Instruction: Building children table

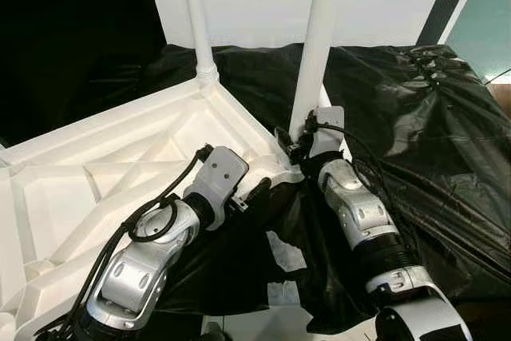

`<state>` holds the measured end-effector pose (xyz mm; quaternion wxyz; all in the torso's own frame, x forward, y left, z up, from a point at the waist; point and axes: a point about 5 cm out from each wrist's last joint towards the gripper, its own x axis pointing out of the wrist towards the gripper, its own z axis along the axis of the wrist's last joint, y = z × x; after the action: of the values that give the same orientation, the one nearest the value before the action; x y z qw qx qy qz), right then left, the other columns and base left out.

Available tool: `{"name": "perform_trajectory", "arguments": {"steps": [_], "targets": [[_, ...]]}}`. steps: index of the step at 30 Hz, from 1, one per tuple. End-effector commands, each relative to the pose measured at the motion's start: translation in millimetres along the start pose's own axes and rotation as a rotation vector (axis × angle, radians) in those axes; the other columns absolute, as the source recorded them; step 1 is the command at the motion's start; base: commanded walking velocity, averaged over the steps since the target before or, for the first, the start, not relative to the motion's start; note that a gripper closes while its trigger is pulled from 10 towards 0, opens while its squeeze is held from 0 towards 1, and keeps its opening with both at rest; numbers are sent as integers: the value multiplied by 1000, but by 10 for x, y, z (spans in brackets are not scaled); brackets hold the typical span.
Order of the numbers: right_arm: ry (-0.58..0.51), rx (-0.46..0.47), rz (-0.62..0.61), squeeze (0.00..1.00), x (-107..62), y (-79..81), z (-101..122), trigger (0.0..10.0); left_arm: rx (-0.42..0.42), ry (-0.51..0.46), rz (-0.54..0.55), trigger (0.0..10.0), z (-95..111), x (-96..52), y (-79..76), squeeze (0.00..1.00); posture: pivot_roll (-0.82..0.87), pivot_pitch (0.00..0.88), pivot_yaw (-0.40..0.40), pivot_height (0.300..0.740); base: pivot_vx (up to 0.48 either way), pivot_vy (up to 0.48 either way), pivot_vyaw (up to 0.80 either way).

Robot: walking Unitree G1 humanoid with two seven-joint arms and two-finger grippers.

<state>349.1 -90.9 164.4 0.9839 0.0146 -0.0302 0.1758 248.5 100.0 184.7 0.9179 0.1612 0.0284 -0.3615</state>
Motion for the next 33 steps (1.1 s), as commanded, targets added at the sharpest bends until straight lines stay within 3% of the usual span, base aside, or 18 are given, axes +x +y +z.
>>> {"name": "perform_trajectory", "arguments": {"steps": [1,2,5,8,10,11,12,15,20,26,27,28,30,33], "targets": [[23,9,-13,882,-42,-79,-64,10000,-14,18,51,10000,-42,5,28,0,115,71,-2,740,0,0,0],[23,1,-12,1000,-52,-131,-51,10000,-27,13,52,10000,-28,8,30,0,111,80,1,740,0,0,0],[11,-4,11,1000,-66,-171,-22,10000,-36,8,45,10000,-13,6,25,0,100,89,1,740,0,0,0],[-20,-29,151,1000,-165,-268,23,10000,-37,21,45,10000,-67,-8,15,0,102,85,0,740,0,0,0],[-23,-46,183,1000,-184,-287,34,10000,-49,14,48,10000,-52,-6,9,0,102,85,0,740,0,0,0],[-29,-55,214,922,-194,-299,45,10000,-54,6,49,10000,-38,-5,4,0,101,84,-2,740,0,0,0],[-23,-53,247,4,-200,-307,42,10000,-55,4,49,10000,-34,-3,-1,0,100,80,-5,740,0,0,0],[-20,-64,344,0,-163,-353,60,10000,-43,9,57,10000,-52,4,8,0,99,65,-12,740,0,0,0],[11,-130,386,0,-87,-387,62,10000,-46,6,60,10000,-43,30,17,0,96,61,-15,740,0,0,0],[17,-162,490,0,2,-331,65,10000,-32,-6,63,10000,-19,66,9,0,111,37,-14,740,0,0,0],[22,-171,505,0,22,-318,58,5529,-33,-7,63,10000,-14,64,7,0,117,34,-12,740,0,0,0],[22,-171,505,0,22,-318,58,5529,-33,-7,63,10000,-14,64,7,0,117,34,-12,740,0,0,0],[23,-179,520,0,46,-309,49,0,-32,-6,56,10000,-12,59,0,0,120,33,-12,740,0,0,0],[31,-174,526,0,47,-314,24,0,-25,-4,57,10000,-24,52,-5,0,124,32,-13,740,0,0,0]]}}
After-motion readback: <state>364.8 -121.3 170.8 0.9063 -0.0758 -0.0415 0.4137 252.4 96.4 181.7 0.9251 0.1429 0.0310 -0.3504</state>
